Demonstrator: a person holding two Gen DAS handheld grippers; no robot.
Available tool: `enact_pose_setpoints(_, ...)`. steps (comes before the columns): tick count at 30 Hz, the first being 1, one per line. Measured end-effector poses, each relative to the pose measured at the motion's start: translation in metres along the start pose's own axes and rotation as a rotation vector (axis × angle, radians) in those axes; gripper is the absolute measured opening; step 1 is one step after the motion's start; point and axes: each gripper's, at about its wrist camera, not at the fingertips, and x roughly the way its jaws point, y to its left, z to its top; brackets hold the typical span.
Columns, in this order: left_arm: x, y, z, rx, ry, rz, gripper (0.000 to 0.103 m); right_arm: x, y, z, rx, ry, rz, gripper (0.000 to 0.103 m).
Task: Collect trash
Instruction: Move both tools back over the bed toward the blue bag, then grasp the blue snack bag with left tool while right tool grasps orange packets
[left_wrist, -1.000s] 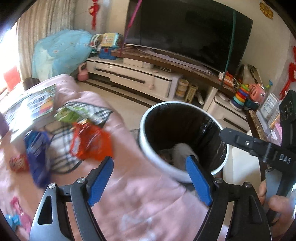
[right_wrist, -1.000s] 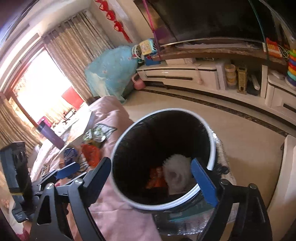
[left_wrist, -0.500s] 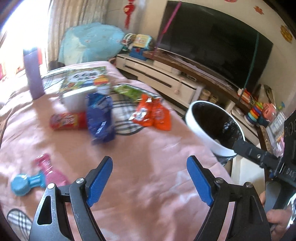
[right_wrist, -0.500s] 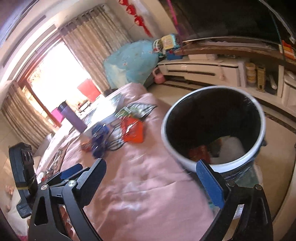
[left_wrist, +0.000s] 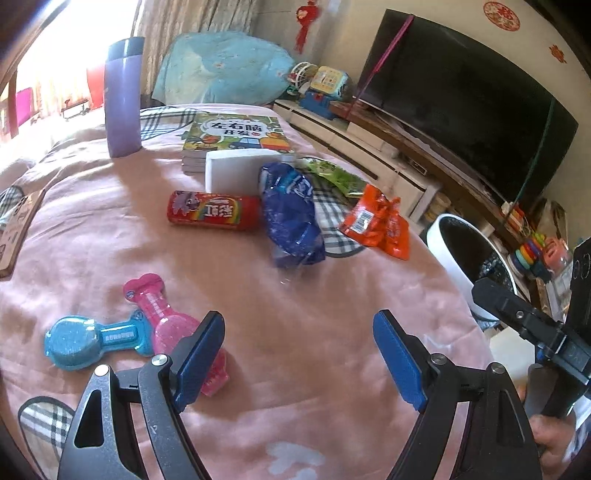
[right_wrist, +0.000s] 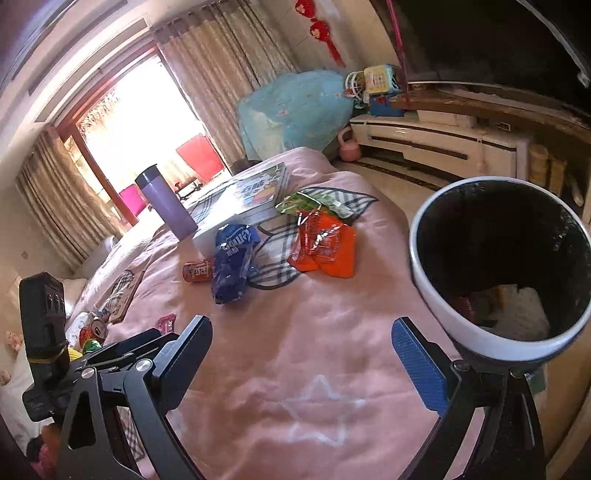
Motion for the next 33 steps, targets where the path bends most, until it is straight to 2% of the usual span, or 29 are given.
enact_pose_setpoints(10, 0.026, 0.009, 0.023, -0.002, -0.007, 0.013, 0.082, 0.034, 0.009, 0.010, -0.028, 0.051, -0.020, 0.098)
enact_pose_setpoints(18, 0.062, 0.007, 0.060, 0.020, -0.014, 0.028, 0.082, 0.063, 0.004, 0.044, -0.063, 0.046, -0.042, 0.097)
enact_pose_setpoints(21, 0.084, 0.005, 0.068, 0.032, 0.011, 0.038, 0.081, 0.080, 0.000, 0.053, -0.069, 0.068, -0.070, 0.092)
enact_pose_setpoints(23, 0.099, 0.004, 0.070, 0.044, 0.037, 0.032, 0.075, 0.093, -0.004, 0.055, -0.066, 0.097, -0.082, 0.080)
enact_pose_setpoints(24, 0.103, 0.002, 0.071, 0.049, 0.047, 0.031, 0.060, 0.098, -0.006, 0.055, -0.061, 0.109, -0.090, 0.075)
enact_pose_setpoints(25, 0.107, 0.002, 0.071, 0.054, 0.060, 0.025, 0.044, 0.103, -0.008, 0.054, -0.056, 0.119, -0.097, 0.058)
enact_pose_setpoints(26, 0.112, 0.002, 0.071, 0.056, 0.074, 0.017, 0.044, 0.107, -0.010, 0.053, -0.051, 0.130, -0.101, 0.047)
enact_pose_setpoints(28, 0.110, 0.003, 0.070, 0.066, 0.054, 0.015, 0.039, 0.107, -0.010, 0.051, -0.053, 0.125, -0.096, 0.044)
enact_pose_setpoints(29, 0.109, 0.002, 0.070, 0.070, 0.052, 0.011, 0.039, 0.104, -0.008, 0.049, -0.064, 0.112, -0.095, 0.035)
enact_pose_setpoints(31, 0.106, 0.002, 0.068, 0.068, 0.049, -0.003, 0.037, 0.097, -0.007, 0.048, -0.070, 0.098, -0.087, 0.027)
enact_pose_setpoints(33, 0.101, 0.004, 0.063, 0.070, 0.042, -0.008, 0.036, 0.090, -0.006, 0.046, -0.069, 0.089, -0.077, 0.023)
